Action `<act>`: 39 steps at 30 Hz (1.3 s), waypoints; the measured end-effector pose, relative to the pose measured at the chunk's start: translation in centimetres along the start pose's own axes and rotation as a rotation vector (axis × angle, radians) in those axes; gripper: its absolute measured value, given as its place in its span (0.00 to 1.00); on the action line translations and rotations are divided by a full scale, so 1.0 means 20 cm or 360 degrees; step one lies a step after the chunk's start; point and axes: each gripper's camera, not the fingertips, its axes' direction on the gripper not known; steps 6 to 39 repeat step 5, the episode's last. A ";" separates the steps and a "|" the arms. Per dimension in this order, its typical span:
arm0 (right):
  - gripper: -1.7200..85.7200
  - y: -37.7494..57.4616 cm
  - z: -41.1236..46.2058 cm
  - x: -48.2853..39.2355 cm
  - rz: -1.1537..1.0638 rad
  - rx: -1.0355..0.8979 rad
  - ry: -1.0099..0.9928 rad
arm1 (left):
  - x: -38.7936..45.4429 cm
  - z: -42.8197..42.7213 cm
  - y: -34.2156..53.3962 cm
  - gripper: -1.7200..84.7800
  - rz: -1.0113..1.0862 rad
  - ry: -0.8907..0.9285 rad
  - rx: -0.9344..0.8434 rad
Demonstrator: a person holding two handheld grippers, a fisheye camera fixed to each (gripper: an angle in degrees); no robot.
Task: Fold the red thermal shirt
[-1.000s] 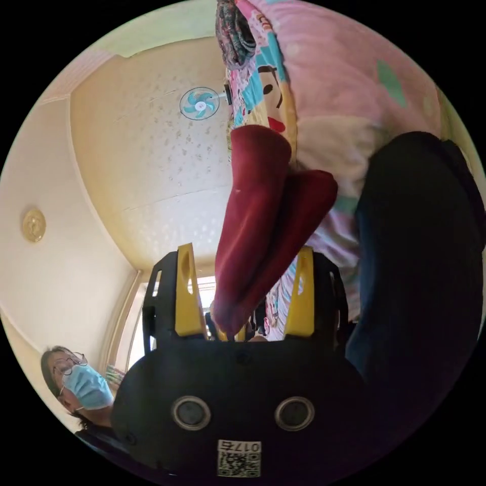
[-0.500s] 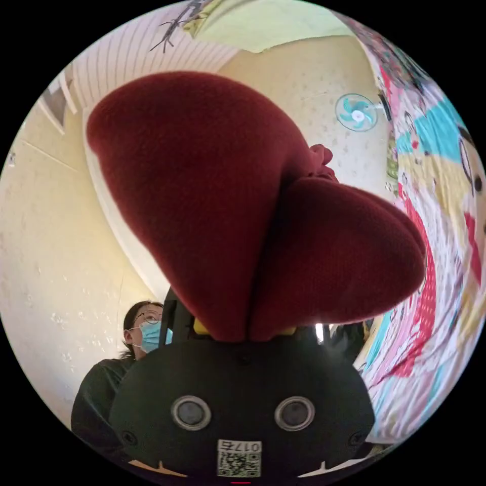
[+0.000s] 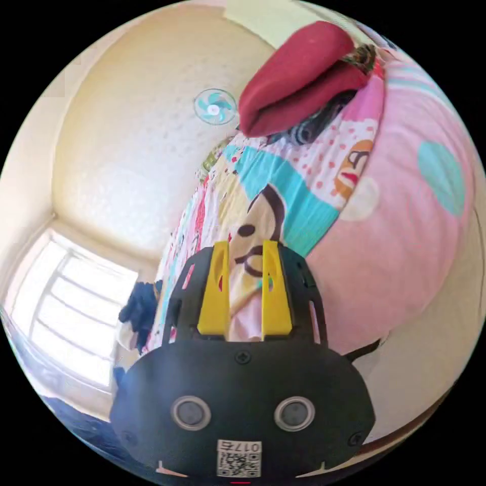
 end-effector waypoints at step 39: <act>0.11 0.27 0.42 -0.66 -0.0755 -0.0442 0.0039 | 0.13 -0.20 -0.09 0.08 0.0165 -0.0643 0.0143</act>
